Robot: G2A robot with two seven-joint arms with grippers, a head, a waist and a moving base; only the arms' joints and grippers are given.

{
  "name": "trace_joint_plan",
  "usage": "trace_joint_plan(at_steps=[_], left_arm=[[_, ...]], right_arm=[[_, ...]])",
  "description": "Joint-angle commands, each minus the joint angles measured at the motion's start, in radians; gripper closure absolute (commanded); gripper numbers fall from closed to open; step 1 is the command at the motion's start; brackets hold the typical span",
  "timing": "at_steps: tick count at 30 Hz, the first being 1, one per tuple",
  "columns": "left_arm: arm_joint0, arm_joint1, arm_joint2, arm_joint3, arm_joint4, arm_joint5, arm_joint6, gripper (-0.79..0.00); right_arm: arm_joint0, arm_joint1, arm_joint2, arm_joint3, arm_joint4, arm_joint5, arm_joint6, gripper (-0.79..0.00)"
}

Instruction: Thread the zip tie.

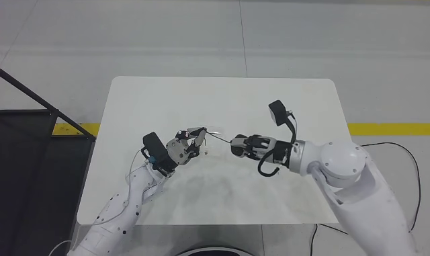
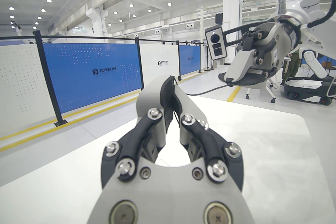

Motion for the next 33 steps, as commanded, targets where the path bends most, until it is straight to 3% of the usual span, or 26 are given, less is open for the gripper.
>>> trace_joint_plan(at_steps=[1,23,33], left_arm=[[0.0,0.0,0.0,0.0,0.0,0.0,0.0,0.0],[0.0,0.0,0.0,0.0,0.0,0.0,0.0,0.0],[0.0,0.0,0.0,0.0,0.0,0.0,0.0,0.0]], right_arm=[[0.0,-0.001,0.001,0.002,0.01,-0.007,-0.002,0.0],[-0.051,-0.008,0.052,0.021,0.172,-0.18,-0.029,0.0],[-0.035,-0.013,0.035,0.037,0.179,-0.171,-0.031,0.0]])
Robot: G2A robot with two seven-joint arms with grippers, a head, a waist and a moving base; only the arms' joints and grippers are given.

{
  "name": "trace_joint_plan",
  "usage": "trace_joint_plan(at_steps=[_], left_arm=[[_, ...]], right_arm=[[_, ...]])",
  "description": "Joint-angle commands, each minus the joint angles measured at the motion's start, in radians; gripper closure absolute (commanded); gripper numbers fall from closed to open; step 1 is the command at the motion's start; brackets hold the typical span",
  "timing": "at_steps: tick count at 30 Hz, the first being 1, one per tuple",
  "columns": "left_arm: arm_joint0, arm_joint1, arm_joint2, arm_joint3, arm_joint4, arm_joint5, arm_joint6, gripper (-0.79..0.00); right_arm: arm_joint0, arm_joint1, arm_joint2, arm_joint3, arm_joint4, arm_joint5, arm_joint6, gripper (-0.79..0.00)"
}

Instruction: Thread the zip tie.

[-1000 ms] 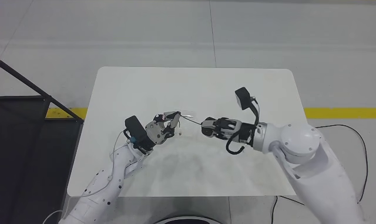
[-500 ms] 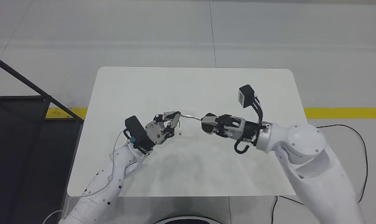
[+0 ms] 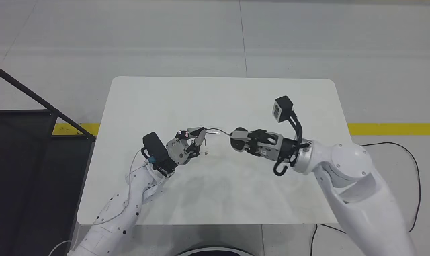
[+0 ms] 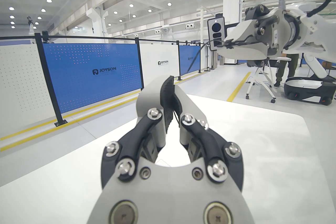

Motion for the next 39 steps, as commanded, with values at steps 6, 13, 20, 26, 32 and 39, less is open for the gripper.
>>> trace_joint_plan(at_steps=[6,13,20,26,32,39], left_arm=[[0.0,0.0,0.0,0.0,0.0,0.0,0.0,0.0],[0.0,0.0,0.0,0.0,0.0,0.0,0.0,0.0],[0.0,0.0,0.0,0.0,0.0,0.0,0.0,0.0],[0.0,0.0,0.0,0.0,0.0,0.0,0.0,0.0],[0.0,0.0,0.0,0.0,0.0,0.0,0.0,0.0],[0.0,0.0,0.0,0.0,0.0,0.0,0.0,0.0]], right_arm=[[0.04,-0.003,-0.041,0.006,-0.054,0.068,0.001,0.0],[0.068,-0.005,-0.075,0.009,-0.101,0.112,-0.004,0.0],[0.088,-0.005,-0.098,0.008,-0.154,0.159,-0.001,0.0],[0.106,-0.003,-0.124,0.005,-0.212,0.206,0.01,0.0],[0.123,-0.004,-0.152,0.004,-0.256,0.231,0.014,0.0],[0.137,-0.006,-0.174,0.005,-0.285,0.243,0.017,0.0]])
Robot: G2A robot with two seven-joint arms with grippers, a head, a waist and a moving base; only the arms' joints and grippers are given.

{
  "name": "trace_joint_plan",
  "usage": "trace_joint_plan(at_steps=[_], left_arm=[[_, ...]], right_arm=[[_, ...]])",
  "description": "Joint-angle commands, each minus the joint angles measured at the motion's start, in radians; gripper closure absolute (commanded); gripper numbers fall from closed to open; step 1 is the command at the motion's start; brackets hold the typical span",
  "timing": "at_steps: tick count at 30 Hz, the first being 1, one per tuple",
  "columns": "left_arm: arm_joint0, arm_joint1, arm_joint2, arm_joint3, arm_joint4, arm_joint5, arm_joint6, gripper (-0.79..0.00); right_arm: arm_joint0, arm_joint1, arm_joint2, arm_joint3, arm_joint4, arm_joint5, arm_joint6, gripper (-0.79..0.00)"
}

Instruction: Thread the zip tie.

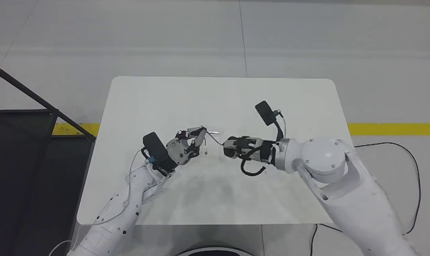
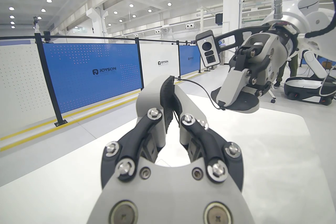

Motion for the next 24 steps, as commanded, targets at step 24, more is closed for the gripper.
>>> trace_joint_plan(at_steps=[24], left_arm=[[0.022,0.0,-0.008,-0.035,0.016,0.015,-0.039,0.0]], right_arm=[[-0.074,-0.016,0.093,0.006,0.203,-0.178,-0.099,0.0]])
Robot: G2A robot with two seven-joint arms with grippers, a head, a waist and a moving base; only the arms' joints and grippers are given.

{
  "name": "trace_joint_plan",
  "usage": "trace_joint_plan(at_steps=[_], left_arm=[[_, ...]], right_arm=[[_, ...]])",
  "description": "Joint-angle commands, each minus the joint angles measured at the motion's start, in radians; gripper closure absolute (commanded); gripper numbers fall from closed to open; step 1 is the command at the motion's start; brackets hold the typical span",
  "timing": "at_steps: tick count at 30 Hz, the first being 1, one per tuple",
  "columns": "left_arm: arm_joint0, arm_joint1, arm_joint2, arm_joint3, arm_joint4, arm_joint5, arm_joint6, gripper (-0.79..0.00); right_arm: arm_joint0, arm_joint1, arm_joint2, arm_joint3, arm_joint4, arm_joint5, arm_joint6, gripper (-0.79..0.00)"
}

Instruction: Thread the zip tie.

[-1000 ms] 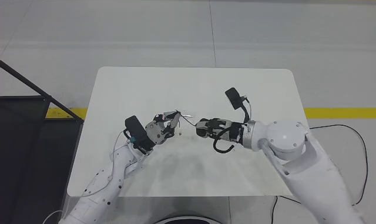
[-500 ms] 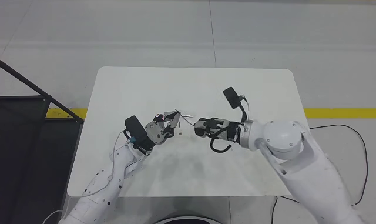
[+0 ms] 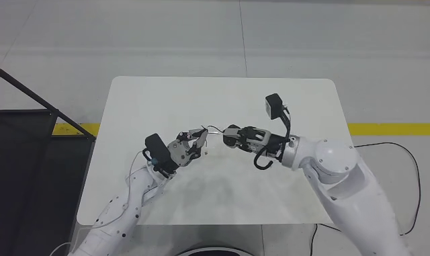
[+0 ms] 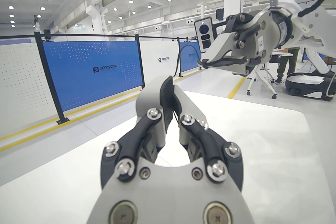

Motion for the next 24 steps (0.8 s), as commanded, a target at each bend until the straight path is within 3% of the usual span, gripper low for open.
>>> trace_joint_plan(at_steps=[1,24], left_arm=[[0.0,0.0,0.0,0.001,0.002,0.0,0.0,0.0],[-0.003,-0.001,-0.002,0.009,0.044,0.01,-0.023,0.0]], right_arm=[[-0.005,0.0,0.004,-0.002,0.001,-0.008,0.0,0.0],[-0.061,0.002,0.046,-0.023,0.006,-0.091,0.007,0.0]])
